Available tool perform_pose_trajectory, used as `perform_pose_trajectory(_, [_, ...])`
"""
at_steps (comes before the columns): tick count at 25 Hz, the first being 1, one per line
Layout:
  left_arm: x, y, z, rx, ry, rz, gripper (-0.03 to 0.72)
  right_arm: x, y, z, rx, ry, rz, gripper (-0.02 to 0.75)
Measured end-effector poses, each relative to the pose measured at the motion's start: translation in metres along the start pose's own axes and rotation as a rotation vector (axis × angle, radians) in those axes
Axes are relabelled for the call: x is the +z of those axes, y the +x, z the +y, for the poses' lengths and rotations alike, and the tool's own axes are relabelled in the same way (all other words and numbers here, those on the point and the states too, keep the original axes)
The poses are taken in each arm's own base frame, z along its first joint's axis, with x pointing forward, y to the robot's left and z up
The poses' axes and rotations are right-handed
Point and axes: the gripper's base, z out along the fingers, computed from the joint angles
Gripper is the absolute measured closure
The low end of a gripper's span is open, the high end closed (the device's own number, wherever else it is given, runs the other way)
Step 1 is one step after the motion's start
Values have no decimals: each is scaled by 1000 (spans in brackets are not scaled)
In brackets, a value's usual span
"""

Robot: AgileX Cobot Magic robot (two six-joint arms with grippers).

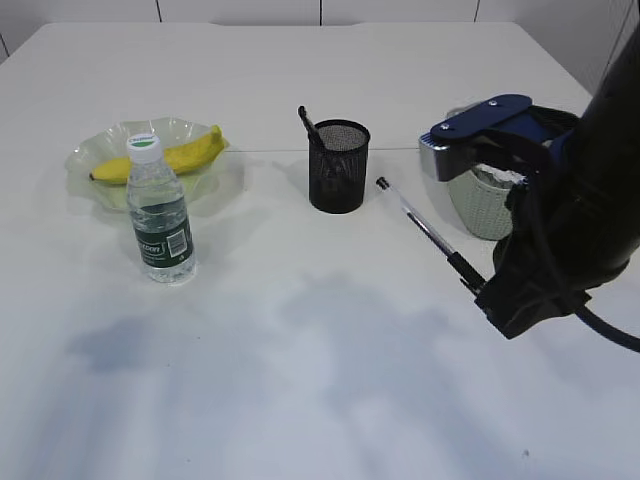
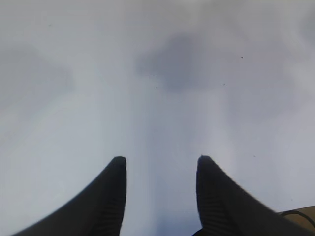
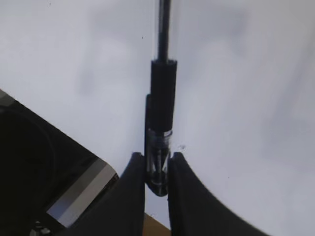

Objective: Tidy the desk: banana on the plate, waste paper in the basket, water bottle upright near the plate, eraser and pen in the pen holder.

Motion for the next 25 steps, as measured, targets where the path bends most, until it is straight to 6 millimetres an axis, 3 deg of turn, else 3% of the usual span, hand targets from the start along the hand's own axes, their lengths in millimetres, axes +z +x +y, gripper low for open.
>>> perform_pose_trajectory(7, [0, 0, 0, -4, 5, 0, 367, -5, 2, 8, -100, -80, -20, 666])
perform_pose_trajectory(16, [0, 0, 0, -4, 5, 0, 371, -45, 7, 34, -211, -281, -283, 666])
perform_pose_trajectory(21, [0, 0, -2, -2, 21, 0, 375, -52, 7, 41, -306, -330, -345, 667])
perform_pose_trajectory(25, [1, 2, -17, 70, 49, -8, 376, -53, 6, 43, -345, -343, -363, 667])
